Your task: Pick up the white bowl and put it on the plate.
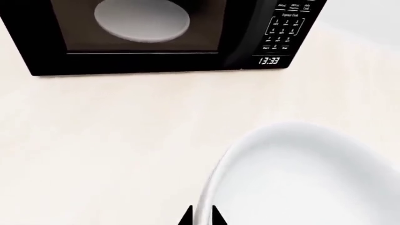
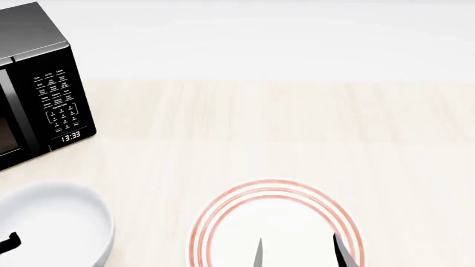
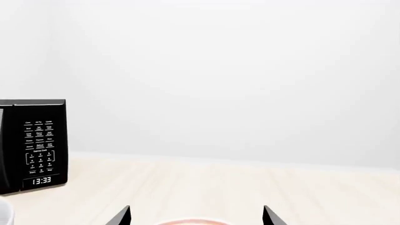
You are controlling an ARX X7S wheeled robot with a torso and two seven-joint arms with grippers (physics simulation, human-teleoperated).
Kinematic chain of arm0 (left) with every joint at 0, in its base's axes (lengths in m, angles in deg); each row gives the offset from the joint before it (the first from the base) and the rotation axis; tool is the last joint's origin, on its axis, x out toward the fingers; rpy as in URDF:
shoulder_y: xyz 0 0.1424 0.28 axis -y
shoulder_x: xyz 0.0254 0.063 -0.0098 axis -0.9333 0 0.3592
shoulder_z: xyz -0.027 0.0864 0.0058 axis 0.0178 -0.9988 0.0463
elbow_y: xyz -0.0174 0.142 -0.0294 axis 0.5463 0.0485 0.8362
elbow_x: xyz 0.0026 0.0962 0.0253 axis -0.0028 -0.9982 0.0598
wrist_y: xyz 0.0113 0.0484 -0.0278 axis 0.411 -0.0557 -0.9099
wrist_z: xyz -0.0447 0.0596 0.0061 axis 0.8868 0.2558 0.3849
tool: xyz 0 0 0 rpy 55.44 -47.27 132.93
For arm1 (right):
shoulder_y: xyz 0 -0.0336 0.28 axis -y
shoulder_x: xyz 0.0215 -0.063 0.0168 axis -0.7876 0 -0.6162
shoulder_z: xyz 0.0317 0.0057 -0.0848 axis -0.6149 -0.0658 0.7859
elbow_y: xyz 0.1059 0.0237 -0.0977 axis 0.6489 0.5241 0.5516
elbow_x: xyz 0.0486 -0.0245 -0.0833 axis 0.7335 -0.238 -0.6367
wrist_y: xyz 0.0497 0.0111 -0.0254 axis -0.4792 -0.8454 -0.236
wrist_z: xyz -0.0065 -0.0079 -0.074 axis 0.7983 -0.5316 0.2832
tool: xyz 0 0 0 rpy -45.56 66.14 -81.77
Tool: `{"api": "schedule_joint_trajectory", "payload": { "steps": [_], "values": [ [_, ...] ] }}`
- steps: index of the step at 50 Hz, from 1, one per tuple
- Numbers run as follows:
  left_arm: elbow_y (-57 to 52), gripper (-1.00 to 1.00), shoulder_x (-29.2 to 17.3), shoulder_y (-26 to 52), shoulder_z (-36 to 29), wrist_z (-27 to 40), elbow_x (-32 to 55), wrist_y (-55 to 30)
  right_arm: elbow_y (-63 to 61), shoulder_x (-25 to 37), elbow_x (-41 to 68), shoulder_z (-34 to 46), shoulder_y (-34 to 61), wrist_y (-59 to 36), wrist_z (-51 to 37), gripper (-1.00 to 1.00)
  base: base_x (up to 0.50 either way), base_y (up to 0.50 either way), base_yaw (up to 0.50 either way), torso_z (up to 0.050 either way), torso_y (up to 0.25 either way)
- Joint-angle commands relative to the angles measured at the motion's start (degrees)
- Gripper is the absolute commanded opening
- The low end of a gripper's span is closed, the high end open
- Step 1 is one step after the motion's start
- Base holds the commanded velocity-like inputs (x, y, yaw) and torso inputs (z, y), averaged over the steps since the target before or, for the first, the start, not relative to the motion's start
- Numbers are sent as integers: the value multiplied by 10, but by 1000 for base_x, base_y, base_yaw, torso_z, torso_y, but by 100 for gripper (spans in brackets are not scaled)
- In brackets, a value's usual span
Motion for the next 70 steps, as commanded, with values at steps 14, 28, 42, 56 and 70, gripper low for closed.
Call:
{"api": "schedule_joint_trajectory", "payload": {
  "steps": [14,28,42,56,70],
  "values": [
    [-65,-100,13,44,47,55,82,-57,-3,4,3,5,1,-1,-5,100,0,0,0,0,0],
    [-59,-100,51,104,35,72,109,-63,-5,6,5,7,3,-2,-8,100,0,0,0,0,1],
    [23,-100,114,191,-40,35,81,-35,-1,8,2,9,4,1,-12,100,0,0,0,0,1],
    [111,-100,170,248,-92,10,47,4,3,10,-2,11,4,5,-17,100,0,0,0,0,1],
    [135,-100,214,272,-138,5,47,6,2,12,-2,13,5,5,-20,100,0,0,0,0,1]
  ]
}}
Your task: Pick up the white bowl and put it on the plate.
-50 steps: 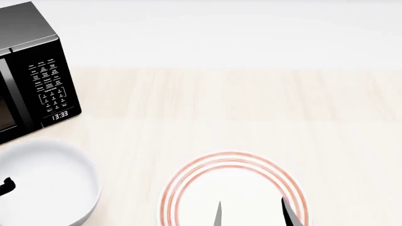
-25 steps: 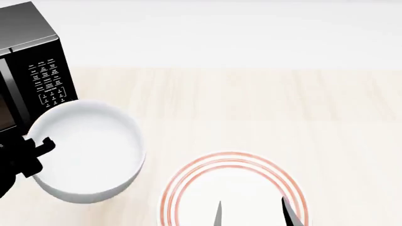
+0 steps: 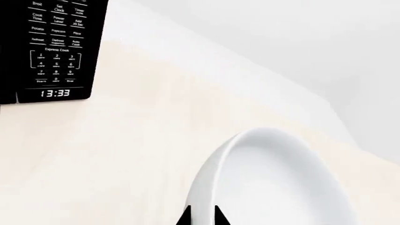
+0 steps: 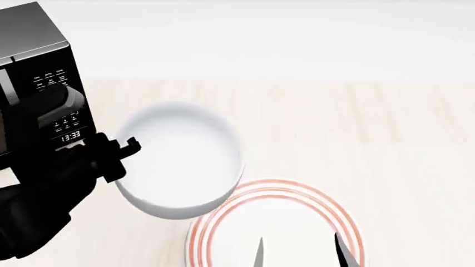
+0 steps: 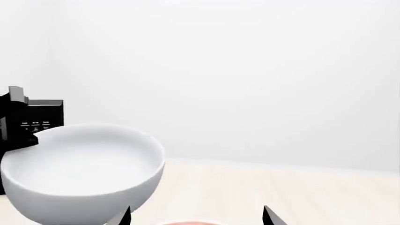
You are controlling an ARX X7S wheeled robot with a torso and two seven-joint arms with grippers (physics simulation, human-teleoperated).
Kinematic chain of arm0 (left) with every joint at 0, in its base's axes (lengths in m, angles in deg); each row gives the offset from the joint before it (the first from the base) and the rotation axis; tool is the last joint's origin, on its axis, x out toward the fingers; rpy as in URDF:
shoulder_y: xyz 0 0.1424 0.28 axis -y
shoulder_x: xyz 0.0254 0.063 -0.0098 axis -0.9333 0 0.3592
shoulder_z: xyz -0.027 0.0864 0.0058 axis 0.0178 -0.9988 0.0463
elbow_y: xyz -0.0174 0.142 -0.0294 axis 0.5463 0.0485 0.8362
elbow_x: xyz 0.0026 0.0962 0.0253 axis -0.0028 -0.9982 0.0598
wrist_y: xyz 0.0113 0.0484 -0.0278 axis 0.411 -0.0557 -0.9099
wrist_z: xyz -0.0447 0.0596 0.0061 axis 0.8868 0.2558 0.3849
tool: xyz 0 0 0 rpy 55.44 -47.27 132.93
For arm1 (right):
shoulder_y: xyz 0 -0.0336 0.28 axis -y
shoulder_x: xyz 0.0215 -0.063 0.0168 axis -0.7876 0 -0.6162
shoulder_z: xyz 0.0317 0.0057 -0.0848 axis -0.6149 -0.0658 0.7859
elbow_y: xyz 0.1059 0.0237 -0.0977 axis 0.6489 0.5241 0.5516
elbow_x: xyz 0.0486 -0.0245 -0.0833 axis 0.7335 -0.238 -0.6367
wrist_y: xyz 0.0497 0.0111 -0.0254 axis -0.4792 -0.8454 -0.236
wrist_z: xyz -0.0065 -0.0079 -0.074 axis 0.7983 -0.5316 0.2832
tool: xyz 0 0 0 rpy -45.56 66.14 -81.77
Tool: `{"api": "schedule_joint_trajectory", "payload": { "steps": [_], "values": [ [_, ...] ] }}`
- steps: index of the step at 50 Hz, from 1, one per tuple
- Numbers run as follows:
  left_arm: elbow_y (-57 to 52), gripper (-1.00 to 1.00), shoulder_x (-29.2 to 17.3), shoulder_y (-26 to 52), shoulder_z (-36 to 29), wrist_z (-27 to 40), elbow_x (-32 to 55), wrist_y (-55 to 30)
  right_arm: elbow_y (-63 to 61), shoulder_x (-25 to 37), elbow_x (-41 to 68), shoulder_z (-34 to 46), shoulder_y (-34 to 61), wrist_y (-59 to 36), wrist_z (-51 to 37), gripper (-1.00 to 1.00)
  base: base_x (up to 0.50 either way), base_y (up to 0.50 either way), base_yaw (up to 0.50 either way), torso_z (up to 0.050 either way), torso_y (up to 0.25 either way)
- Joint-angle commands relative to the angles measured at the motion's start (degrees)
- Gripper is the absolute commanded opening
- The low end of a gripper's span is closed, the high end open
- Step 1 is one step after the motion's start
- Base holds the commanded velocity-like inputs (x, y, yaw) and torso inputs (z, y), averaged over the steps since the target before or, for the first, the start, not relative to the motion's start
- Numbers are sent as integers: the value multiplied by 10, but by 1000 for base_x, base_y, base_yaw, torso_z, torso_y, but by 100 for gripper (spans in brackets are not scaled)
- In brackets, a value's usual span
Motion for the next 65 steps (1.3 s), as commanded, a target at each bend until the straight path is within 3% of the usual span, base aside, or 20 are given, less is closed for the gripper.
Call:
{"api": "schedule_joint_trajectory", "payload": {
  "steps": [1,27,65],
  "values": [
    [15,-100,37,24,-33,-8,7,10,2,2,-1,2,1,1,-2,100,0,0,0,0,0],
    [12,-100,74,-12,-104,3,61,48,8,4,4,9,4,-3,-4,100,0,0,0,0,0],
    [93,-100,62,-28,-197,-16,116,157,24,8,11,12,6,9,-7,100,0,0,0,0,1]
  ]
}}
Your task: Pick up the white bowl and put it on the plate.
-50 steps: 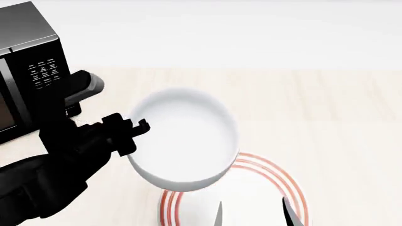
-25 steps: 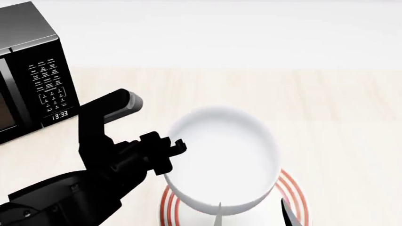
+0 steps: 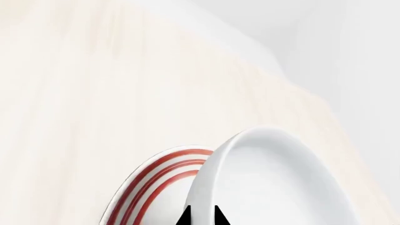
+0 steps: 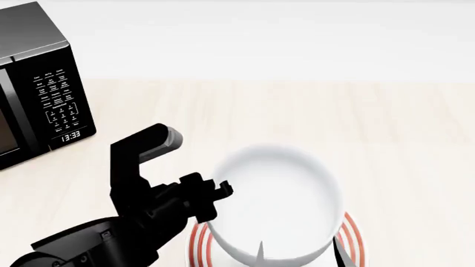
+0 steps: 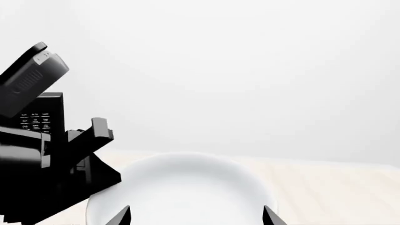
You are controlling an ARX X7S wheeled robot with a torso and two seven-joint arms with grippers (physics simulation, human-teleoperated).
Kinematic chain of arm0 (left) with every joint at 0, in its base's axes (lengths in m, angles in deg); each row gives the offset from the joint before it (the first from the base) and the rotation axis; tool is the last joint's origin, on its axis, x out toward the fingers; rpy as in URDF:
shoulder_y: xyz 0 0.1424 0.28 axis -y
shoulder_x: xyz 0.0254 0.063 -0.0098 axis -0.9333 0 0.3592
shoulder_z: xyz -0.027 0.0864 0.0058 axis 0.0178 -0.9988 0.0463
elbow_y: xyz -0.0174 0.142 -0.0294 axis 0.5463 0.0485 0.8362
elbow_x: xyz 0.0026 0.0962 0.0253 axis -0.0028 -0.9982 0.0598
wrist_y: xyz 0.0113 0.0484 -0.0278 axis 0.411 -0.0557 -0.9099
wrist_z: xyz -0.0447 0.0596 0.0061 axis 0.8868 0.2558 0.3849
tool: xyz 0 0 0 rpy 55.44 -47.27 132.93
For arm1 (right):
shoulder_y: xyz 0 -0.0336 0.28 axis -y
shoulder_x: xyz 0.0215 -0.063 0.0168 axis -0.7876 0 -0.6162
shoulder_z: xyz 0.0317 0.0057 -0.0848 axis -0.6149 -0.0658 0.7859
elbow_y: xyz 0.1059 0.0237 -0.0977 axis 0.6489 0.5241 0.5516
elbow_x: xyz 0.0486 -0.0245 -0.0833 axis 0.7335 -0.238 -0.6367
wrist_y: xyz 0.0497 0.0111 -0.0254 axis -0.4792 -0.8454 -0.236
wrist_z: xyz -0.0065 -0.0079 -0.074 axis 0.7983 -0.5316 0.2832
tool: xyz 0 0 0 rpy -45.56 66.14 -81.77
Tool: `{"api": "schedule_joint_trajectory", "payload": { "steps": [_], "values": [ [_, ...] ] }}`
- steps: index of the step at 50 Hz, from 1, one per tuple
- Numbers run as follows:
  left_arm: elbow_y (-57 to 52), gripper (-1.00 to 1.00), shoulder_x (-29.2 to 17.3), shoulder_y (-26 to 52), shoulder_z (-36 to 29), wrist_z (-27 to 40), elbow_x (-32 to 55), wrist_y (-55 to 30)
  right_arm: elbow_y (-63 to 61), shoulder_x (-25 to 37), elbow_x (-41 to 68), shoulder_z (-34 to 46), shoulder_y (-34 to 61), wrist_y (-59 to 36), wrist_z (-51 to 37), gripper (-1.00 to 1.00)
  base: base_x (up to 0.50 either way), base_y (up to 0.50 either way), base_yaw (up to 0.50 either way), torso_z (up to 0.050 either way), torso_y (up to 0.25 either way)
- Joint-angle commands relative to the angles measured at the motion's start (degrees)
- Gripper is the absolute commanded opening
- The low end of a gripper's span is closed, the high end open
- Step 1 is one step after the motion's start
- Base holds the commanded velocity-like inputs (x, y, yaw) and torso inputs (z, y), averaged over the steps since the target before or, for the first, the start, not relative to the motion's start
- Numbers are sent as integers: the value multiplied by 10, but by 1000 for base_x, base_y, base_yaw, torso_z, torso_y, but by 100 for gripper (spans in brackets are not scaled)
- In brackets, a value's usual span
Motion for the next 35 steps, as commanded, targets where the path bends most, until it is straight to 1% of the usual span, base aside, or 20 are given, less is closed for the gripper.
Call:
{"api": "schedule_joint_trajectory", "payload": {
  "steps": [1,35],
  "values": [
    [17,-100,-1,-4,-17,-12,15,32,4,1,1,2,1,2,-1,100,0,0,0,0,0],
    [71,-100,-6,-4,-55,-34,34,90,4,6,5,5,1,3,-6,100,0,0,0,0,1]
  ]
}}
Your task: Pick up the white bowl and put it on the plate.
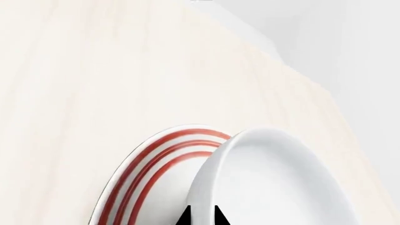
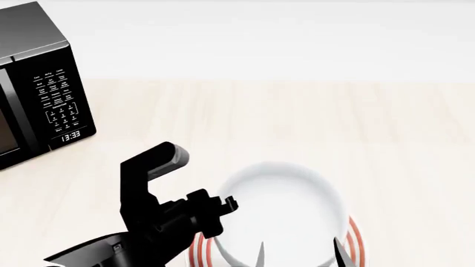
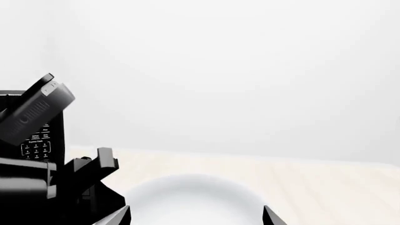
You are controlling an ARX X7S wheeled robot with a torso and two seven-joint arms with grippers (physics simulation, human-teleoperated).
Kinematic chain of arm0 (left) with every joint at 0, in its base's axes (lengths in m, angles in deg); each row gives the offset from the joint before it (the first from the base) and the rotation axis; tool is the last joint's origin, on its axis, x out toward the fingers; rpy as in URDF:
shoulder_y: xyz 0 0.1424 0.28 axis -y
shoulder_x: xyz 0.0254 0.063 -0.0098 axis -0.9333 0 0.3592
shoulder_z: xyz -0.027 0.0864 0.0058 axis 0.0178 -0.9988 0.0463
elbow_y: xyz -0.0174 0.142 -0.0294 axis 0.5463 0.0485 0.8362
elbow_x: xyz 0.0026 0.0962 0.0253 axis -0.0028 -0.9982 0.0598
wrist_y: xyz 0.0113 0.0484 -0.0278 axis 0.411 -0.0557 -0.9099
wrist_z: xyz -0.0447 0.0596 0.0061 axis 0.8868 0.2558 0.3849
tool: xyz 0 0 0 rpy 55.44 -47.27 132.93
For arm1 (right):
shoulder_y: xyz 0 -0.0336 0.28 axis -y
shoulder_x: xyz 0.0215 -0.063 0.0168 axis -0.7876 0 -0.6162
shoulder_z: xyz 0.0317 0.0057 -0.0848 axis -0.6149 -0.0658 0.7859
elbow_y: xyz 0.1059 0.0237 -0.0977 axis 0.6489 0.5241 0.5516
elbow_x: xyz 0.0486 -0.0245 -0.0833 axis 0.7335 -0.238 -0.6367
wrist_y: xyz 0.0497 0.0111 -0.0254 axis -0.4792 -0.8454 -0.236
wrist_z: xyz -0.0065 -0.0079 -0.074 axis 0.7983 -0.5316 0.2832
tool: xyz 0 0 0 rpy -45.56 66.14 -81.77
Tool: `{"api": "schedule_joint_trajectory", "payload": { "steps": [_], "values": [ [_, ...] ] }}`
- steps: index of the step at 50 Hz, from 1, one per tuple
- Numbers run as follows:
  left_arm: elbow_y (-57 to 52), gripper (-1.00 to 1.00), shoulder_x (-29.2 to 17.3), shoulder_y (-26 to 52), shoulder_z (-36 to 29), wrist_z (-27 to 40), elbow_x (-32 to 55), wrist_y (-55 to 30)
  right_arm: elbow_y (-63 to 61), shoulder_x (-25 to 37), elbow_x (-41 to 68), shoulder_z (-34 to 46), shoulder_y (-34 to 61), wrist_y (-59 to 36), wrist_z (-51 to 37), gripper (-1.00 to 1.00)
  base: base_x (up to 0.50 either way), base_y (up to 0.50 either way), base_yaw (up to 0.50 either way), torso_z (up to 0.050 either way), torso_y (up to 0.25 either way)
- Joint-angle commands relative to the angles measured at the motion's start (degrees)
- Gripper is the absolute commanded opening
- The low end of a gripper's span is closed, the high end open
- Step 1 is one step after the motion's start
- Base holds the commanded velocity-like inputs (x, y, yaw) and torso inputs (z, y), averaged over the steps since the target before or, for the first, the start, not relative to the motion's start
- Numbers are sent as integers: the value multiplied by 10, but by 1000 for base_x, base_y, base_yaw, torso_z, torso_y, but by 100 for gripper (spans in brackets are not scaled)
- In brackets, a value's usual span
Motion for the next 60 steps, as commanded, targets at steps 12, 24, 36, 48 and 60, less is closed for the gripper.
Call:
{"api": "schedule_joint_trajectory", "payload": {
  "steps": [12,24,36,48,60],
  "values": [
    [57,-100,7,15,-13,-26,9,60,1,3,4,1,1,1,-4,100,0,0,0,1,0],
    [104,-100,11,26,-37,-53,15,86,9,3,7,2,6,4,-3,100,0,0,0,0,1],
    [138,-100,10,32,-55,-68,18,116,10,5,7,3,5,6,-5,100,0,0,0,0,1],
    [163,-100,11,36,-80,-91,19,135,3,8,6,6,0,5,-8,100,0,0,0,0,0],
    [181,-100,11,43,-99,-106,40,131,0,10,7,7,0,4,-10,100,0,0,0,0,0]
  ]
}}
